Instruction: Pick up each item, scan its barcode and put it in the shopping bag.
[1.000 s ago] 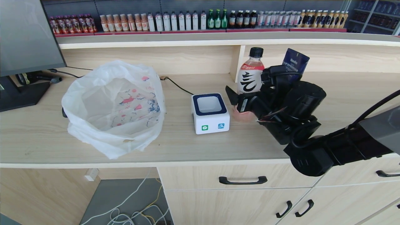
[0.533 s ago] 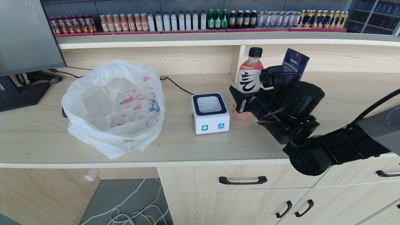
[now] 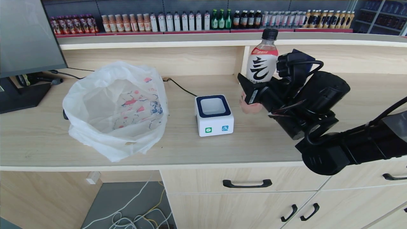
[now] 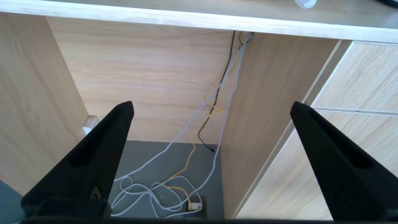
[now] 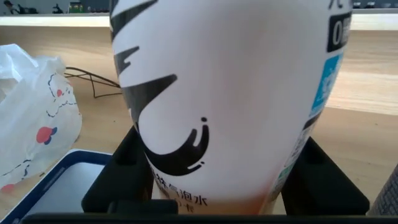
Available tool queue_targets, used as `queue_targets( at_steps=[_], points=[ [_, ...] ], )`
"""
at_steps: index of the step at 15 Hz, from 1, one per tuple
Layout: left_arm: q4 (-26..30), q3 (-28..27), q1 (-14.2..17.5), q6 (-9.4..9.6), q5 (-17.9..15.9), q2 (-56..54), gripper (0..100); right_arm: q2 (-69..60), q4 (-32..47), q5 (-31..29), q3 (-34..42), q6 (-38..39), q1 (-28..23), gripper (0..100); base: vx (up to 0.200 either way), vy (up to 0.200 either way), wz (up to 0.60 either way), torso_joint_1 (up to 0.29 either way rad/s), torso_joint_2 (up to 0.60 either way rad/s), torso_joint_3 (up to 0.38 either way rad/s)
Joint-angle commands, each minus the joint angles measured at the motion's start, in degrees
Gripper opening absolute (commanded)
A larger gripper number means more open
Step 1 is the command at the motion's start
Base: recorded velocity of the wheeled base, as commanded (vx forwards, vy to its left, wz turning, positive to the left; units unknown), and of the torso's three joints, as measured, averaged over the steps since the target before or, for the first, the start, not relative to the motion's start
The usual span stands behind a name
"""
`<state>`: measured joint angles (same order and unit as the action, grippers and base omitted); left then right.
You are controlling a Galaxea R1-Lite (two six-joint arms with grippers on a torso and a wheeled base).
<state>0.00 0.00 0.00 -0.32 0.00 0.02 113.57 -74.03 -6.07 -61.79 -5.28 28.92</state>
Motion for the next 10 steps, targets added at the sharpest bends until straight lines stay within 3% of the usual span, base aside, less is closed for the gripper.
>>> queue_targets(
  at_steps=[1,10],
  points=[
    [0.0,0.0,0.0,-0.03,0.0,-0.02,100,-1.51,-3.4,2.03,1.94,-0.52,0.26,0,0.0,0.0,0.0,0.0,0.0,0.0],
    [0.0,0.0,0.0,-0.03,0.0,-0.02,100,-19.35,-4.1,1.15,20.57,-8.08,0.26,0,0.0,0.0,0.0,0.0,0.0,0.0]
  ],
)
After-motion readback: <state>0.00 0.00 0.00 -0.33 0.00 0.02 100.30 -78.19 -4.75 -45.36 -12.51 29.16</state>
